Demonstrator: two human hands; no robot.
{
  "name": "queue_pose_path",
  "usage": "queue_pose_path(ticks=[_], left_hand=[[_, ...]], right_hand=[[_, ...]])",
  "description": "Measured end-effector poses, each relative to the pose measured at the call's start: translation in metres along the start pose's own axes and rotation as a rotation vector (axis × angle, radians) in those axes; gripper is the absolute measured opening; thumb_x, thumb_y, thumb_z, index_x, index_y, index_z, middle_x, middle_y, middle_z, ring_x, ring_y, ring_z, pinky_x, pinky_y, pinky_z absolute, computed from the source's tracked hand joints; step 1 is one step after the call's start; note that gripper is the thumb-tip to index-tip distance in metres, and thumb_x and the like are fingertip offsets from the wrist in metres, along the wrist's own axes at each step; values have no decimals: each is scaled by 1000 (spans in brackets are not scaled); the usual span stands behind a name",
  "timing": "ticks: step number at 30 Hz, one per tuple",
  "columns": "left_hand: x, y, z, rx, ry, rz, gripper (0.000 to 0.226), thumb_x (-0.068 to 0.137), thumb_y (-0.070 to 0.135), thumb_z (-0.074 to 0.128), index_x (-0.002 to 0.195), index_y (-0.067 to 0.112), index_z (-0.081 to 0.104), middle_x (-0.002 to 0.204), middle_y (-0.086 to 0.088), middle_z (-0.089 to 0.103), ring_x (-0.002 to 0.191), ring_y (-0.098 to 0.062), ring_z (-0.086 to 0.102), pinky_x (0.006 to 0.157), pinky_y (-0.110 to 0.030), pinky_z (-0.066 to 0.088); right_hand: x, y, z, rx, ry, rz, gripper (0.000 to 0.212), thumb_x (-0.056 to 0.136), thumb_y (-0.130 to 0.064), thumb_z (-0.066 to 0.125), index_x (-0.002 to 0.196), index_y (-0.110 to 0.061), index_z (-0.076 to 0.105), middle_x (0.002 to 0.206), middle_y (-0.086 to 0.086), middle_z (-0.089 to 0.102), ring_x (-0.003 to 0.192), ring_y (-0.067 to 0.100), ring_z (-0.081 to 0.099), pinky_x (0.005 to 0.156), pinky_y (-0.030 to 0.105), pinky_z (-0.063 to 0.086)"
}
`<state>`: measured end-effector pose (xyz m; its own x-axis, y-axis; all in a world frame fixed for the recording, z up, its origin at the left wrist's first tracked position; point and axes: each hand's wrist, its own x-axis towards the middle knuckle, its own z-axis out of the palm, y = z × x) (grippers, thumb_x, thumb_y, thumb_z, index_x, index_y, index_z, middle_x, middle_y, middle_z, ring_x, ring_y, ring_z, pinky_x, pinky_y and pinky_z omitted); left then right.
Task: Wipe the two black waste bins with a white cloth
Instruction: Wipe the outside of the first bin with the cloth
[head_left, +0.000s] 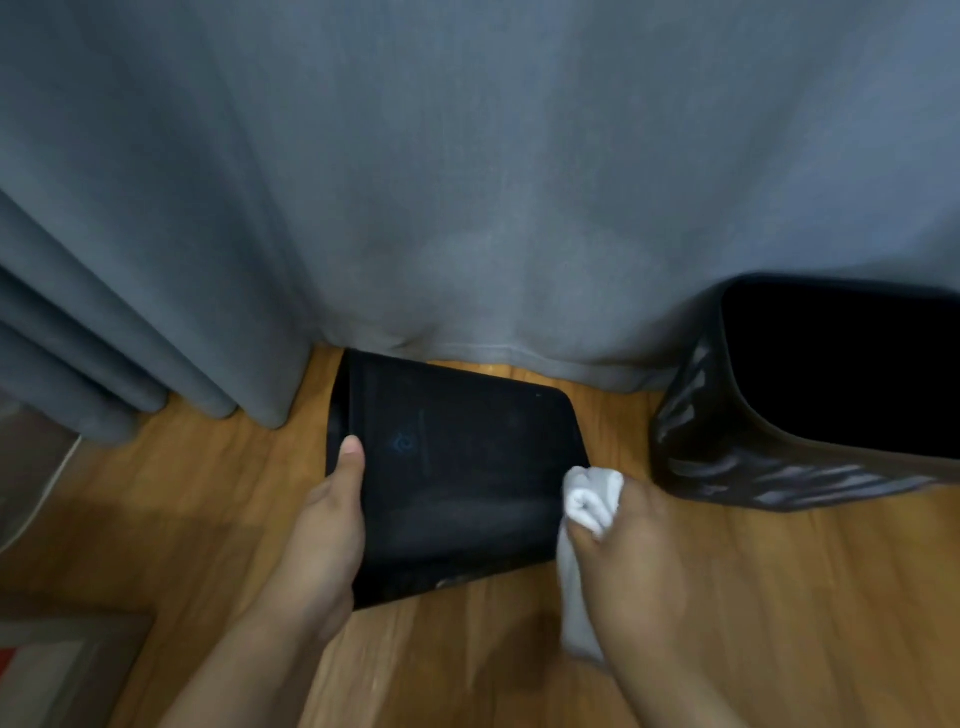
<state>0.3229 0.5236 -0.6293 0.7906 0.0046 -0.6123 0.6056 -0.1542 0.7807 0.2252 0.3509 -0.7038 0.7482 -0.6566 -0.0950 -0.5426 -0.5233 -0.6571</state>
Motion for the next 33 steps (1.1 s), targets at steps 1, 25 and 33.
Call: queue_pose_path(ticks=[1,25,33], left_hand=[[1,0,0,2,3,-6,47,97,60,35,105,25,67,107,-3,73,102,-24,68,90,-41,53],[5,-10,-5,51,-96,6,48,95,58,43,101,23,75,98,-1,78,96,-23,73,96,-49,53],[5,-14,-6,40,-133,-21,47,96,55,42,105,21,73,99,-1,78,98,-23,73,97,-47,53]], right_hand=[[-6,-10,-1,45,14,-43,29,81,-31,63,108,-24,52,103,-8,48,93,15,52,73,24,39],[57,-74,-19,156,-294,-335,53,79,-52,65,124,-27,52,119,-14,49,110,4,48,93,21,38],[69,-72,-25,335,-484,-4,39,73,-29,81,104,-24,59,95,-15,61,85,-1,58,69,12,44]])
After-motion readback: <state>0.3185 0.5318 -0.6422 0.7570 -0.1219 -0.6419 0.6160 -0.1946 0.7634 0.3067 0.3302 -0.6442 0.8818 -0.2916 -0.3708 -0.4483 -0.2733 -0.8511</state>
